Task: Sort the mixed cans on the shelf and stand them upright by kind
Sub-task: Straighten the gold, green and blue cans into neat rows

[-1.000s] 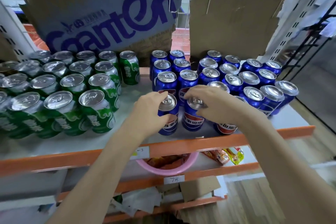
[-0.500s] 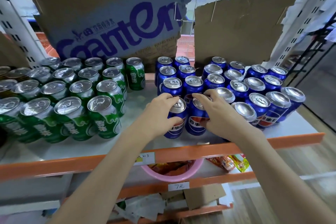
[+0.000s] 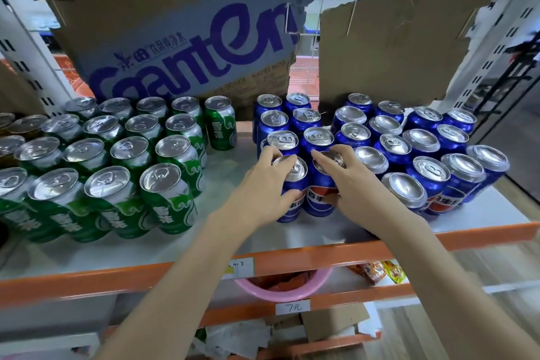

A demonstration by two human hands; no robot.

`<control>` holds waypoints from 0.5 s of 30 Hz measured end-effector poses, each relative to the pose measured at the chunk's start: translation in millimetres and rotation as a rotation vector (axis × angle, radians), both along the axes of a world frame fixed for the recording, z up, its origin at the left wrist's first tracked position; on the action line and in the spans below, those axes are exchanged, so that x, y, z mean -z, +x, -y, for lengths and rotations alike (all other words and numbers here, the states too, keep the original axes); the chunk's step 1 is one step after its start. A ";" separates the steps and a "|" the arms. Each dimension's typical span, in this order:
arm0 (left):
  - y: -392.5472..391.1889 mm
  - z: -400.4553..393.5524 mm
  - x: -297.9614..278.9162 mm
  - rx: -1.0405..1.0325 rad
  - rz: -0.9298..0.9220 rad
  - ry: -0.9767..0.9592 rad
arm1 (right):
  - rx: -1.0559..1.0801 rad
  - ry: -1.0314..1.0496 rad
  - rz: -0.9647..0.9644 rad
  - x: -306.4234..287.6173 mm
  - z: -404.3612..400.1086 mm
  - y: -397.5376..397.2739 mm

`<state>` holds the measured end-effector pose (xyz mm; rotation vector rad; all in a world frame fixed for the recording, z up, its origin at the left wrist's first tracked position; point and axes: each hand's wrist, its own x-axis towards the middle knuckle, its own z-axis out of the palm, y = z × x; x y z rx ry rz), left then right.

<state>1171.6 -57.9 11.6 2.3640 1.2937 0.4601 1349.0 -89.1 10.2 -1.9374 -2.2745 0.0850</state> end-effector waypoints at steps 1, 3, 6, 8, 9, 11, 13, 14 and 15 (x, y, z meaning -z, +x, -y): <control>0.3 0.5 -0.2 -0.006 -0.002 0.011 | -0.004 0.002 0.001 -0.6 0.4 0.2; 0.6 1.1 -0.5 -0.027 0.012 0.022 | -0.016 0.006 0.001 -1.8 0.7 0.0; 2.3 3.5 -0.2 -0.055 0.044 0.037 | -0.034 0.023 -0.013 -1.5 -1.4 -0.8; 5.4 7.0 1.7 -0.072 0.047 0.040 | -0.043 0.032 -0.026 -0.1 -1.8 -0.4; 7.4 8.1 3.3 -0.082 0.046 0.039 | -0.047 0.038 -0.026 0.0 -1.7 -0.4; 12.7 8.4 7.2 -0.108 0.031 0.046 | -0.049 0.037 0.005 -1.0 -1.5 0.1; 17.5 8.2 8.5 -0.144 0.013 0.040 | -0.059 0.029 0.035 -3.9 -2.5 1.0; 19.1 7.8 7.9 -0.163 0.005 0.032 | -0.070 0.027 0.045 -5.9 -4.0 2.0; 20.2 7.6 7.3 -0.176 -0.007 0.026 | -0.084 0.017 0.047 -7.2 -5.7 3.4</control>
